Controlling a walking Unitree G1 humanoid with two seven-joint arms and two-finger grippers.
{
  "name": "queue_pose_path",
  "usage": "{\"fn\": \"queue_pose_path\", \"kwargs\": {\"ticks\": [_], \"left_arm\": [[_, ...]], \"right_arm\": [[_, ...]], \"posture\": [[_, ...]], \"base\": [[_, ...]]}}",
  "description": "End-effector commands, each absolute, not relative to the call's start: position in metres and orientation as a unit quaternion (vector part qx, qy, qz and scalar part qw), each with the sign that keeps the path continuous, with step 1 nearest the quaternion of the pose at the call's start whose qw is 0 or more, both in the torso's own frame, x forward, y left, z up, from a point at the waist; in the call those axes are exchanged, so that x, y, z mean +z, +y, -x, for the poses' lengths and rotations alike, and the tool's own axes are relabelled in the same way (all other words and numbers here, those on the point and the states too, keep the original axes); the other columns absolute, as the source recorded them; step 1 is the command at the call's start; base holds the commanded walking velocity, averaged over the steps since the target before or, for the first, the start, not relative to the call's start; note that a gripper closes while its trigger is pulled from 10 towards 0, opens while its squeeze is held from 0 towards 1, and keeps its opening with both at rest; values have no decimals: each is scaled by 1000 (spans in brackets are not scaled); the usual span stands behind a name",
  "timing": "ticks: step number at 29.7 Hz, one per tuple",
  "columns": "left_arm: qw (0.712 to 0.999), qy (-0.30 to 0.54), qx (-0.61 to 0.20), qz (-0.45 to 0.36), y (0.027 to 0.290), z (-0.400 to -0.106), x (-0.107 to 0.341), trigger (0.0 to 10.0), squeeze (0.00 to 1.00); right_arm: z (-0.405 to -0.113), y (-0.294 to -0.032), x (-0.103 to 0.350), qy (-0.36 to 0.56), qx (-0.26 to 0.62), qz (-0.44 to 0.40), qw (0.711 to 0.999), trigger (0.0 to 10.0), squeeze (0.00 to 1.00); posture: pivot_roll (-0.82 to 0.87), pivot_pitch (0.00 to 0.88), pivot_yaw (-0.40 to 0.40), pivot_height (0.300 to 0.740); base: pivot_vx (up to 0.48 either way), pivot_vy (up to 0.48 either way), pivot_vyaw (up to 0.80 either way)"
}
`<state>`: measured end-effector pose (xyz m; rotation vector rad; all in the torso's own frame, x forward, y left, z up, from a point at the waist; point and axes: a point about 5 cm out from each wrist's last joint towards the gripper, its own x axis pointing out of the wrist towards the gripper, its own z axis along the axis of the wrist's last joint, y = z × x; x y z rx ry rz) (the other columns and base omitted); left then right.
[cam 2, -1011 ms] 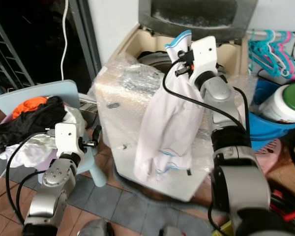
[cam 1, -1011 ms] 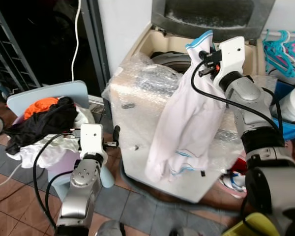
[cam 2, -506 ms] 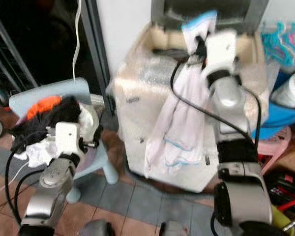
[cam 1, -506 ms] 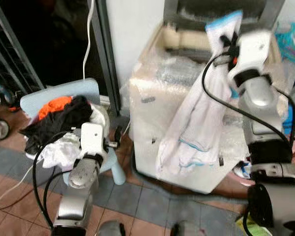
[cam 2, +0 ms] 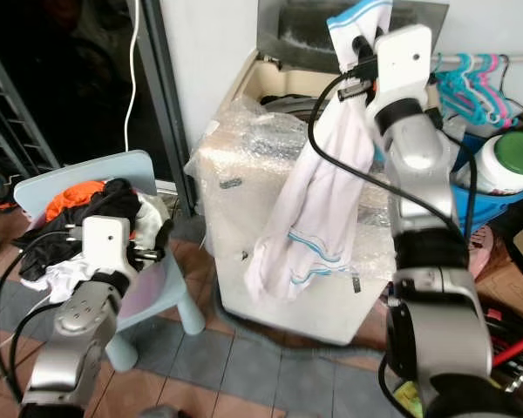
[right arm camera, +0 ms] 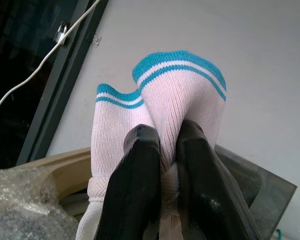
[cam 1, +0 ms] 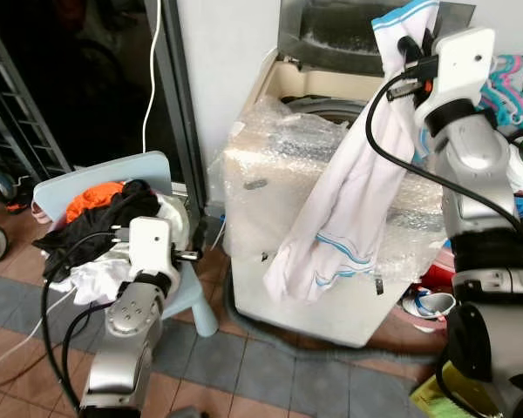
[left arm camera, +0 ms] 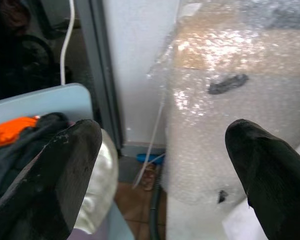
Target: Clothes washing
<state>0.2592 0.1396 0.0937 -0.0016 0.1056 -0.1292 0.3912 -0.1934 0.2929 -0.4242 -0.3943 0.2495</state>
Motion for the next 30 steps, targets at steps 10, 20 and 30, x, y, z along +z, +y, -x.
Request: {"fn": "queue_pose_path", "kwargs": {"ticks": [10, 20, 30], "left_arm": [[997, 52, -56, 3, 143, -259, 94, 10000, 0], [997, 54, -58, 4, 141, -262, 93, 10000, 0], [997, 59, -47, 9, 139, -262, 92, 10000, 0]], "right_arm": [[-393, -148, 323, -213, 306, 242, 896, 10000, 0], [-399, -141, 338, -192, 354, 256, 879, 10000, 0], [-382, -193, 454, -380, 32, 217, 899, 10000, 0]], "posture": [[-39, 0, 6, 740], [-44, 0, 3, 740], [-33, 0, -8, 740]], "base": [[479, 0, 0], [459, 0, 0], [100, 0, 0]]}}
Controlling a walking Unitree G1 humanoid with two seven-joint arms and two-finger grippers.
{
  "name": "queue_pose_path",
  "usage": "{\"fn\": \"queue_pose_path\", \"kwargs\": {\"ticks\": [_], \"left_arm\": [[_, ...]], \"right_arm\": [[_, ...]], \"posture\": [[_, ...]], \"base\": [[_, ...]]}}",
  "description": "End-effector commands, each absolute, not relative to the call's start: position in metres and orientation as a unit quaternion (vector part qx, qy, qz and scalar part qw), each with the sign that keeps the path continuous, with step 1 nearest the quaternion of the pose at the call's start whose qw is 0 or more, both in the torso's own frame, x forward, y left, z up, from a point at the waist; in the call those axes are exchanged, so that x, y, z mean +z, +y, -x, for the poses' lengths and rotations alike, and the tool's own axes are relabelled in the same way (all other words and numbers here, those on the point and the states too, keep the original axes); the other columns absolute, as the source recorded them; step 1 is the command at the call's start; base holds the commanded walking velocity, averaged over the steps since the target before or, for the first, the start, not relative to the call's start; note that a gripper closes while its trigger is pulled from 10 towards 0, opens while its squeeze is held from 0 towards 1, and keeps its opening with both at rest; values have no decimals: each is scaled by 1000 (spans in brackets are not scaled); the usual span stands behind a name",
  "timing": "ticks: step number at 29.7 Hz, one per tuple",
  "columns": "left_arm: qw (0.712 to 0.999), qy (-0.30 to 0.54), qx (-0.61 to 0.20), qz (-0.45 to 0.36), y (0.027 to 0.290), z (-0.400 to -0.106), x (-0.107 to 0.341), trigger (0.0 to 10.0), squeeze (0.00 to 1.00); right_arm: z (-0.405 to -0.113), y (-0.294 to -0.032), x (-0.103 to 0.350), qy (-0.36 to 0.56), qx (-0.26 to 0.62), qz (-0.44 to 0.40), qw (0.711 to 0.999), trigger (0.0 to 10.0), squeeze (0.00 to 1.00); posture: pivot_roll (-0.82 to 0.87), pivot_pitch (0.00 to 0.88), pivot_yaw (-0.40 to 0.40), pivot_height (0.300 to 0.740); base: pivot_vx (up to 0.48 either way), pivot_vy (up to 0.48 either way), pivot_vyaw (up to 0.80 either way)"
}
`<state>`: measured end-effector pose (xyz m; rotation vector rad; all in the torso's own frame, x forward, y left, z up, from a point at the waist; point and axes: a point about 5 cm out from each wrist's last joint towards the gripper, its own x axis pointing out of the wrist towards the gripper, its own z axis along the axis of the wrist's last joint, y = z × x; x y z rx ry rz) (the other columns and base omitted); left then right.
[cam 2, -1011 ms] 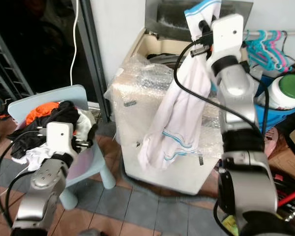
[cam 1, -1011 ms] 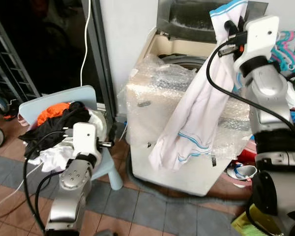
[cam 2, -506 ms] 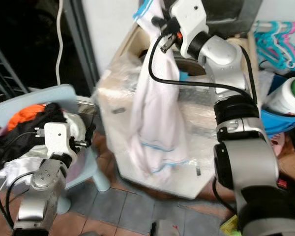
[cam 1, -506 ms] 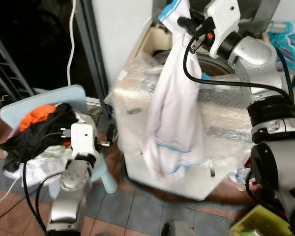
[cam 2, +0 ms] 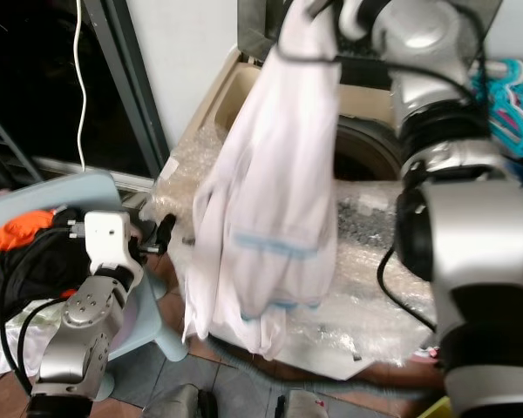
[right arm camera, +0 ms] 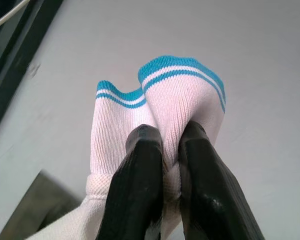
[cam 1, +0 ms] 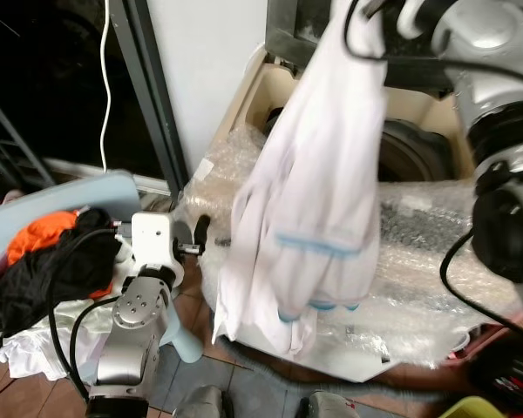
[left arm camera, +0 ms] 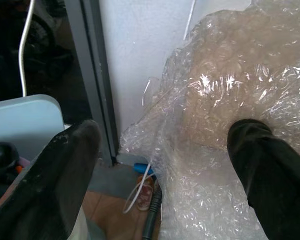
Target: Clothes washing
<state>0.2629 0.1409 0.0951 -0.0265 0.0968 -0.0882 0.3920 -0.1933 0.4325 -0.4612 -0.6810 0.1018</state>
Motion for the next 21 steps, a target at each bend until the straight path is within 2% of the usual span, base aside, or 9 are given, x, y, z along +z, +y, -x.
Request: {"fn": "queue_pose_path", "kwargs": {"ticks": [1, 3, 6, 11, 12, 13, 17, 18, 21], "left_arm": [[997, 60, -46, 9, 139, -261, 92, 10000, 0], [997, 61, -44, 9, 139, -261, 91, 10000, 0], [997, 61, -44, 9, 137, -261, 91, 10000, 0], [997, 60, -43, 7, 136, -262, 92, 10000, 0], [997, 61, -42, 5, 137, -261, 92, 10000, 0], [997, 62, -42, 4, 137, -261, 91, 10000, 0], [997, 63, -42, 1, 138, -262, 91, 10000, 0], [997, 64, -42, 0, 138, -262, 91, 10000, 0], [997, 64, -42, -1, 138, -262, 91, 10000, 0]], "right_arm": [[-380, -190, 456, -391, 34, 235, 889, 10000, 0], [-384, -180, 442, -385, 57, 277, 879, 10000, 0], [-392, -174, 415, -355, 79, 298, 882, 10000, 0], [-409, -169, 329, -230, 158, 312, 908, 10000, 0], [-409, -169, 298, -185, 197, 310, 911, 10000, 443], [-408, -169, 288, -170, 217, 295, 915, 10000, 1000], [-401, -174, 265, -151, 243, 265, 921, 10000, 1000], [-397, -177, 261, -149, 259, 221, 928, 10000, 1000], [-392, -178, 258, -144, 284, 180, 931, 10000, 1000]], "posture": [[-34, 0, -8, 740], [-36, 0, -8, 740], [-37, 0, -7, 740], [-37, 0, -3, 740], [-38, 0, -2, 740], [-39, 0, -1, 740], [-41, 0, -1, 740], [-41, 0, -1, 740], [-41, 0, 0, 740]], "base": [[0, 0, 0], [0, 0, 0], [0, 0, 0], [0, 0, 0], [0, 0, 0], [0, 0, 0], [0, 0, 0], [0, 0, 0], [0, 0, 0]]}}
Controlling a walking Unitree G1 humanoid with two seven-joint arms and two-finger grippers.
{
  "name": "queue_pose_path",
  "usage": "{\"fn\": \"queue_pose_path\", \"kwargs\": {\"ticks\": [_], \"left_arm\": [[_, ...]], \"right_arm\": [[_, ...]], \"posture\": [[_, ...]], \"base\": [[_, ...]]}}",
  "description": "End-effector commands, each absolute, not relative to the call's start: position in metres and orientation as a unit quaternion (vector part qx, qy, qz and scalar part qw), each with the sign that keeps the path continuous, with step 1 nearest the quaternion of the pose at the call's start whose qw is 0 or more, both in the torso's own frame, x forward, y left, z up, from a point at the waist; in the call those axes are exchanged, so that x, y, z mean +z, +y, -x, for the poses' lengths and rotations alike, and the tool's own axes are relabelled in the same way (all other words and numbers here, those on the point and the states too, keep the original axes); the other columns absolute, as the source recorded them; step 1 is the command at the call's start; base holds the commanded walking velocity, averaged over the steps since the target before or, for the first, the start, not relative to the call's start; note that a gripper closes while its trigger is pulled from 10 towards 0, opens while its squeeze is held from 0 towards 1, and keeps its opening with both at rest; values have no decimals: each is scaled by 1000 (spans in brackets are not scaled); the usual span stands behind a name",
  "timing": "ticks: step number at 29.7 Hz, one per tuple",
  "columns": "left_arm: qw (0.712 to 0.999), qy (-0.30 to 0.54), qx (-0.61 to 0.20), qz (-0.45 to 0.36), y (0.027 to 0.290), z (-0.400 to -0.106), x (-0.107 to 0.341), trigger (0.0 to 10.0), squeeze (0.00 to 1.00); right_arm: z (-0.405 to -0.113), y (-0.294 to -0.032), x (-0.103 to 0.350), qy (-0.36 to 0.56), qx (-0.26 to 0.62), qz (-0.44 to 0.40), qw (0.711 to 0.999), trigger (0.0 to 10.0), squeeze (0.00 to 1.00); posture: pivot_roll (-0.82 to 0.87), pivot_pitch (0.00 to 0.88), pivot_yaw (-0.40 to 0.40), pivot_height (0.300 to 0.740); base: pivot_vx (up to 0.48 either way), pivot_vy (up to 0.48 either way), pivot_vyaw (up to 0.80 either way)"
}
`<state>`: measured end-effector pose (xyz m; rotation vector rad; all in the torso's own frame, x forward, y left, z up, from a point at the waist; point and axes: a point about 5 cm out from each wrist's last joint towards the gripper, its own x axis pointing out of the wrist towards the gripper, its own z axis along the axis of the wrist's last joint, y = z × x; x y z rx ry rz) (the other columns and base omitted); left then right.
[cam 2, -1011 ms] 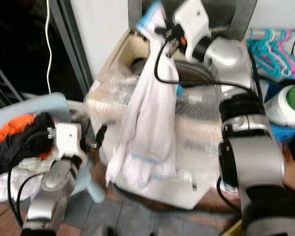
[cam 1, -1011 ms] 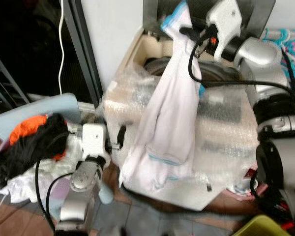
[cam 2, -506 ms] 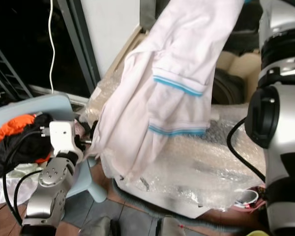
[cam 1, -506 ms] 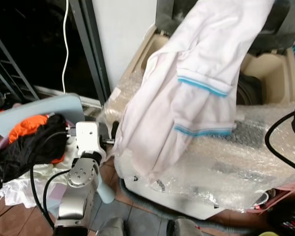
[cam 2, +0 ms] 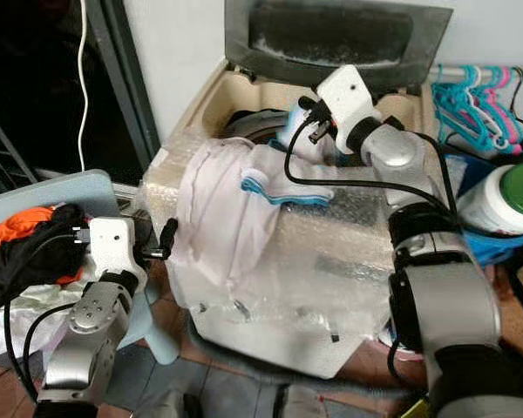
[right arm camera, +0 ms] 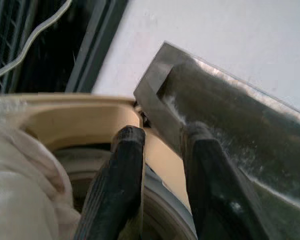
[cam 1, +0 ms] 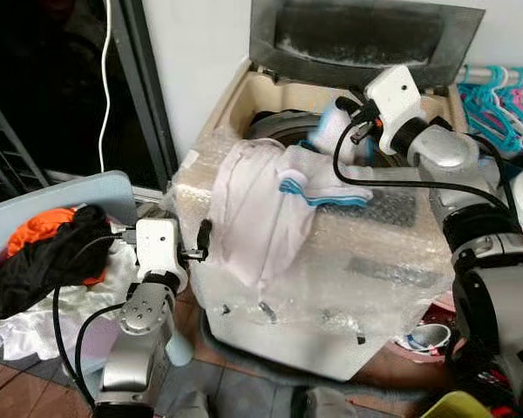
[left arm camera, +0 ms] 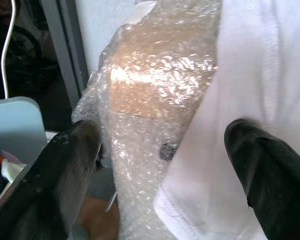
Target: Clothes washing
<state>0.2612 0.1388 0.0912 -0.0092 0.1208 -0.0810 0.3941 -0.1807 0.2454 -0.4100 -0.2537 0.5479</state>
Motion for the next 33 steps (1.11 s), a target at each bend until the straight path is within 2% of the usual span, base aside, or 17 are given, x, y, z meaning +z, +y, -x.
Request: {"fn": "queue_pose_path", "kwargs": {"ticks": [1, 3, 4, 6, 9, 12, 20, 23, 26, 29, 31, 32, 33], "left_arm": [[997, 65, -42, -1, 138, -262, 91, 10000, 0], [997, 66, -42, -2, 138, -261, 90, 10000, 0], [997, 68, -42, -3, 139, -261, 90, 10000, 0], [997, 70, -42, -4, 139, -260, 89, 10000, 0], [996, 74, -44, -6, 140, -260, 88, 10000, 0], [996, 75, -45, -7, 140, -260, 88, 10000, 0], [996, 78, -36, -6, 143, -258, 88, 10000, 0], [996, 83, -32, -2, 144, -258, 88, 10000, 0], [996, 83, -32, -1, 145, -257, 89, 10000, 0], [996, 88, -31, -3, 147, -255, 87, 10000, 0], [996, 89, -31, -3, 148, -254, 87, 10000, 0], [996, 89, -30, -3, 148, -254, 87, 10000, 0], [996, 89, -30, -4, 148, -254, 87, 10000, 0]], "right_arm": [[-390, -178, 258, -141, 297, 163, 930, 10000, 1000], [-381, -177, 255, -132, 335, 118, 926, 10000, 1000], [-369, -173, 250, -119, 385, 90, 911, 10000, 1000], [-360, -168, 244, -103, 417, 74, 900, 10000, 1000], [-348, -162, 232, -80, 451, 71, 886, 10000, 1000], [-342, -159, 222, -67, 456, 74, 884, 10000, 1000], [-337, -155, 209, -68, 374, 84, 921, 10000, 1000], [-330, -138, 195, -85, 324, 87, 938, 10000, 1000], [-326, -132, 189, -95, 295, 104, 945, 10000, 1000], [-323, -126, 181, -88, 270, 76, 956, 10000, 1000], [-322, -124, 178, -93, 246, 90, 960, 10000, 1000], [-323, -125, 178, -97, 232, 90, 964, 10000, 890], [-323, -126, 179, -99, 222, 89, 966, 10000, 890]], "posture": [[-42, 0, 0, 740], [-42, 0, 1, 740], [-42, 0, 3, 740], [-42, 0, 5, 740], [-41, 0, 8, 740], [-40, 0, 11, 740], [-39, 0, 14, 740], [-37, 0, 19, 740], [-35, 0, 21, 740], [-32, 0, 22, 740], [-28, 0, 22, 740], [-28, 0, 22, 740], [-28, 0, 22, 740]], "base": [[0, 0, 0], [0, 0, 0], [0, 0, 0], [0, 0, 0], [0, 0, 0], [0, 0, 0], [0, 0, 0], [0, 0, 0], [0, 0, 0], [0, 379, 0], [0, 480, 0], [0, 480, 0], [0, 480, 0]]}}
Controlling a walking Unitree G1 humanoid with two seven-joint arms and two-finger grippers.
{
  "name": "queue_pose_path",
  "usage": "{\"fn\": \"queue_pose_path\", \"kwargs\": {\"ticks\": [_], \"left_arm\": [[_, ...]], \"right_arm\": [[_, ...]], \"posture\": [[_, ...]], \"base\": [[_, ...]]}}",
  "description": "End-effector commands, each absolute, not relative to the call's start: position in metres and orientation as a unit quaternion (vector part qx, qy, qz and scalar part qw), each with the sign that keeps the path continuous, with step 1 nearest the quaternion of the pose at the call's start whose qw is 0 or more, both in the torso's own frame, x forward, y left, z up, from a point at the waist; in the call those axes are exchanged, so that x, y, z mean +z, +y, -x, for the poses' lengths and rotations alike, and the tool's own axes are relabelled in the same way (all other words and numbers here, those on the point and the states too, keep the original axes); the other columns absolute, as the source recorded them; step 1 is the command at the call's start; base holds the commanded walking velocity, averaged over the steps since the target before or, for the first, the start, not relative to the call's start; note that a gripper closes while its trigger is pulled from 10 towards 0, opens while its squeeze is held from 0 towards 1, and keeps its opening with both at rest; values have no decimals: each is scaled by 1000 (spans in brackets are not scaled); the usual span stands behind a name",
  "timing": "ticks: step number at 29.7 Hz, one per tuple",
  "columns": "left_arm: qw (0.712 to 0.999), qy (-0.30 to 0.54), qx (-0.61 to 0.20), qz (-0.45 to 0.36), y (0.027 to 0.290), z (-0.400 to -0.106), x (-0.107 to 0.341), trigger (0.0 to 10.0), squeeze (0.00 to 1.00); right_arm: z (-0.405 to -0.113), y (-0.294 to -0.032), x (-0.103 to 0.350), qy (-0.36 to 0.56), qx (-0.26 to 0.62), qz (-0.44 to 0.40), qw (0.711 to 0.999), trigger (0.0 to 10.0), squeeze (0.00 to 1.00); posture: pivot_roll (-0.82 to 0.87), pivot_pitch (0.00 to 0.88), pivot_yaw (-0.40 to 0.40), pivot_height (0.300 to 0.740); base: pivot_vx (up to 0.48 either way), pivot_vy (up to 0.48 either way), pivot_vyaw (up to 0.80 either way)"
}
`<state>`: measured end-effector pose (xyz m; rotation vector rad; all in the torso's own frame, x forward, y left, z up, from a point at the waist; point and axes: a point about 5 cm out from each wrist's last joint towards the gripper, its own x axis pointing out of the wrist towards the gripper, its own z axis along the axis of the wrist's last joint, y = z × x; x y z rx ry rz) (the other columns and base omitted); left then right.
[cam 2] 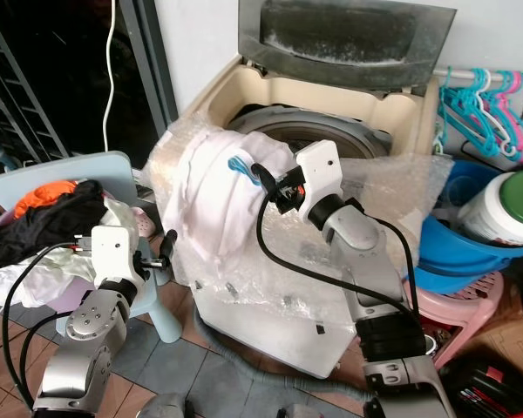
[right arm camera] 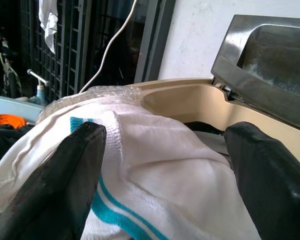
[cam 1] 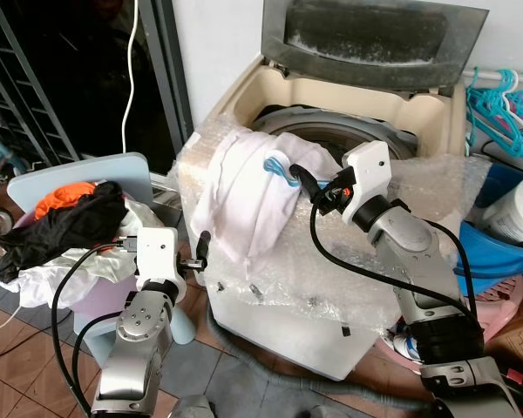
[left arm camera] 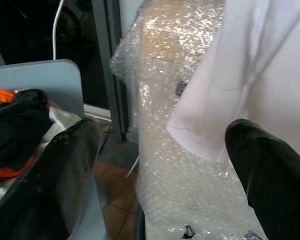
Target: Clothes washing
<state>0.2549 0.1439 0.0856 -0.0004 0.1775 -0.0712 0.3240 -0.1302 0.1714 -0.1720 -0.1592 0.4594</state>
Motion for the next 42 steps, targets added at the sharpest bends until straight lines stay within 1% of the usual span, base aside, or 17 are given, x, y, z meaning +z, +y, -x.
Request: {"fn": "queue_pose_path", "kwargs": {"ticks": [1, 2, 3, 5, 8, 10, 14, 17, 25, 28, 30, 32, 34, 37, 42], "left_arm": [[996, 89, -31, -4, 148, -254, 87, 10000, 0], [995, 90, -31, -4, 148, -254, 87, 10000, 0], [995, 90, -32, -4, 148, -253, 87, 10000, 0], [995, 92, -34, -4, 147, -254, 87, 10000, 0], [995, 91, -38, 1, 147, -257, 89, 10000, 0], [996, 77, -43, 8, 145, -260, 98, 10000, 0], [997, 71, -33, 20, 147, -259, 108, 10000, 0], [997, 66, -38, 8, 147, -259, 114, 10000, 0], [996, 90, -19, 0, 161, -258, 98, 10000, 0], [995, 96, -35, -13, 157, -261, 93, 10000, 0], [995, 98, -34, -10, 157, -261, 92, 10000, 0], [994, 99, -34, -7, 157, -261, 93, 10000, 0], [994, 99, -33, -6, 157, -260, 92, 10000, 0], [994, 106, -26, 1, 155, -252, 87, 10000, 0], [994, 107, -30, 3, 152, -250, 86, 10000, 0]], "right_arm": [[-324, -128, 180, -105, 206, 88, 969, 10000, 608], [-325, -130, 183, -113, 185, 90, 972, 10000, 318], [-325, -133, 187, -125, 157, 94, 975, 10000, 0], [-326, -137, 193, -145, 110, 97, 978, 10000, 0], [-324, -140, 195, -152, 81, 103, 980, 10000, 0], [-320, -144, 187, -139, 55, 97, 984, 10000, 0], [-318, -144, 178, -112, 38, 90, 989, 10000, 0], [-321, -142, 178, -106, 36, 103, 988, 10000, 0], [-316, -142, 174, -102, 36, 96, 990, 10000, 0], [-319, -141, 169, -90, 65, 109, 988, 10000, 0], [-320, -139, 167, -79, 80, 97, 989, 10000, 0], [-324, -136, 167, -71, 110, 103, 986, 10000, 0], [-328, -131, 168, -69, 148, 102, 981, 10000, 0], [-339, -126, 178, -86, 210, 142, 964, 10000, 0], [-351, -128, 177, -71, 220, 145, 962, 10000, 0]], "posture": [[-27, 0, 23, 740], [-28, 0, 24, 740], [-30, 0, 27, 740], [-36, 0, 33, 740], [-37, 0, 39, 740], [-15, 0, 24, 740], [-11, 0, 13, 740], [-3, 0, 2, 740], [-37, 0, 12, 740], [-42, 0, 8, 740], [-42, 0, -7, 740], [-43, 0, -17, 740], [-42, 0, -23, 740], [-39, 0, -28, 740], [-30, 0, -29, 740]], "base": [[0, 480, 0], [0, 480, 0], [0, 480, 0], [0, 480, 0], [0, 480, 0], [0, 0, 0], [0, 0, 0], [0, 0, 0], [0, 0, 0], [0, 0, 0], [0, 0, 0], [0, 0, 0], [0, 0, 0], [0, 0, 0], [0, 0, 0]]}}
